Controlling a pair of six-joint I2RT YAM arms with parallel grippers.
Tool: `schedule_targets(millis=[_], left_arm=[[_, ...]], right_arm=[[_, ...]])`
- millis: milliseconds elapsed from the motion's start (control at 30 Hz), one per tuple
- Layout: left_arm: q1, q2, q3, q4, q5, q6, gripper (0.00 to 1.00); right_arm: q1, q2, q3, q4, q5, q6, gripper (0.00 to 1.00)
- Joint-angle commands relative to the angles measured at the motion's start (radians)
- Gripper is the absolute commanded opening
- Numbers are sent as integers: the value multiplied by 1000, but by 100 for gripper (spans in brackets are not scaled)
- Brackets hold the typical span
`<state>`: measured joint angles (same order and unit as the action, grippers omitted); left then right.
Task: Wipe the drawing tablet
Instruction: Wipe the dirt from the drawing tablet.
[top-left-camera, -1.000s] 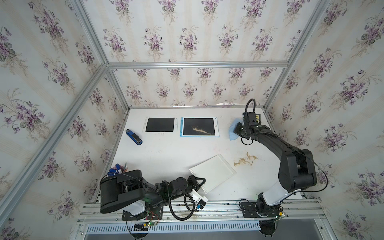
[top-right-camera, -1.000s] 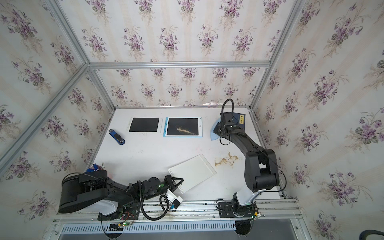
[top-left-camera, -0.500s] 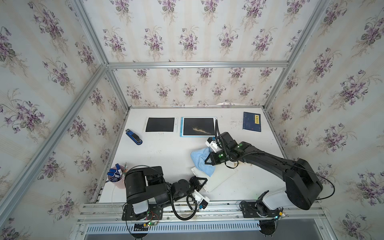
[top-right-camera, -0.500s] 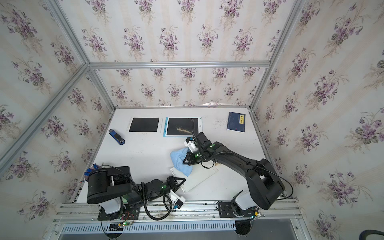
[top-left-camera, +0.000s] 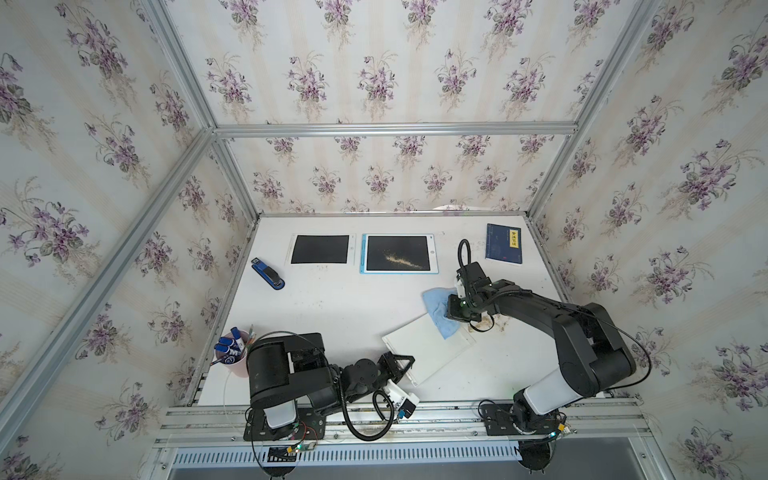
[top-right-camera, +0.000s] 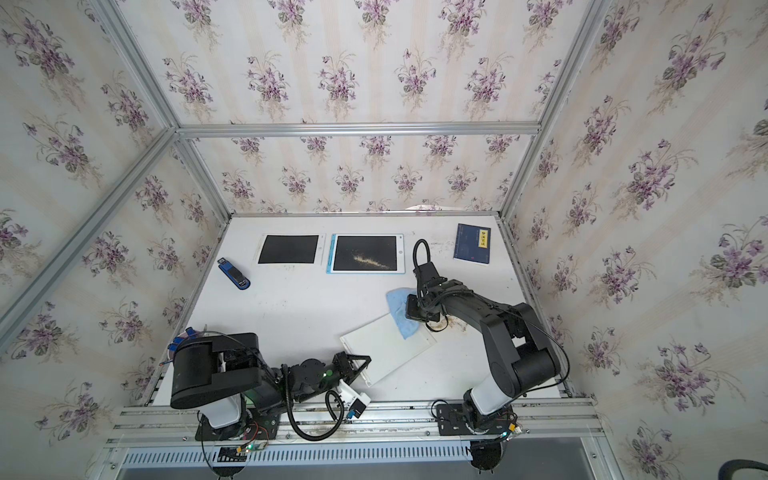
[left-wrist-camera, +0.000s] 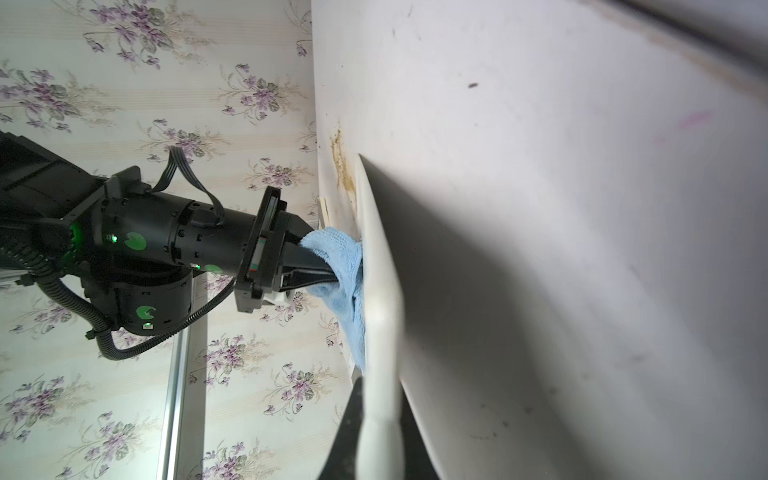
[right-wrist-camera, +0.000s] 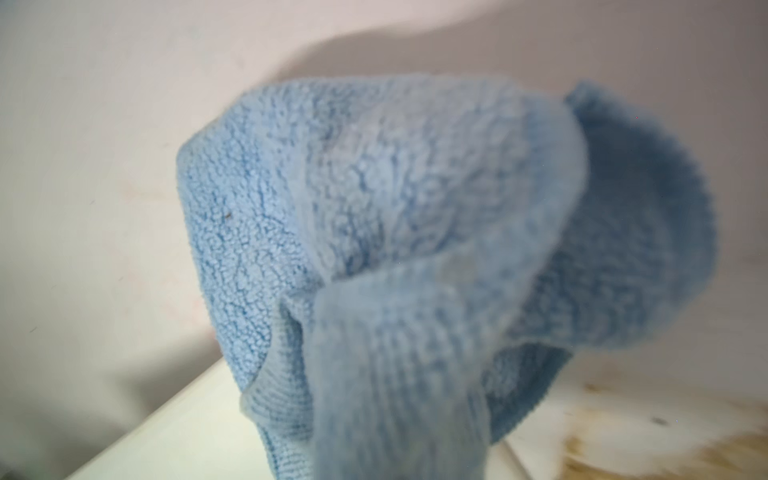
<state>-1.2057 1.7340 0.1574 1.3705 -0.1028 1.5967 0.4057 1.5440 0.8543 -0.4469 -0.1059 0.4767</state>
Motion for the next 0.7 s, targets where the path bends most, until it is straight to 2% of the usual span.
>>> schedule_targets(millis=[0,67,133,200,267,333,367,433,467,567,667], left_arm=[[1,-15,-5,45,-38,24,0],[0,-19,-7,47,-43,32,0],[-2,-20,-7,48,-45,38,0],[-3,-20,-8,48,-48,40,0],[-6,-23,-8,48,-51,44,0],[-9,-29,-8,48,-53,45,0],[-11,-32,-10,48,-54,45,0],[-13,-40,-10,48,-53,46,0],[-15,-42,-10,47,-52,45,0],[-17,-38,-10,47,-52,52,0],[-21,-46,-12,47,-67,63,0]], right_arm=[[37,-85,53,-80,221,22,0],[146,-155,94,-82,279,-7,0],[263,-197,129,-68,247,-47,0],[304,-218,125,-30,80,-48,0],[308,-221,73,52,-168,-27,0],[312,-198,22,91,-291,-12,0],[314,-175,8,75,-309,-16,0],[312,-126,-31,31,-271,-21,0],[311,-98,-47,1,-207,-23,0],[282,-31,-48,-100,78,17,0],[211,-29,-19,-172,340,78,0]])
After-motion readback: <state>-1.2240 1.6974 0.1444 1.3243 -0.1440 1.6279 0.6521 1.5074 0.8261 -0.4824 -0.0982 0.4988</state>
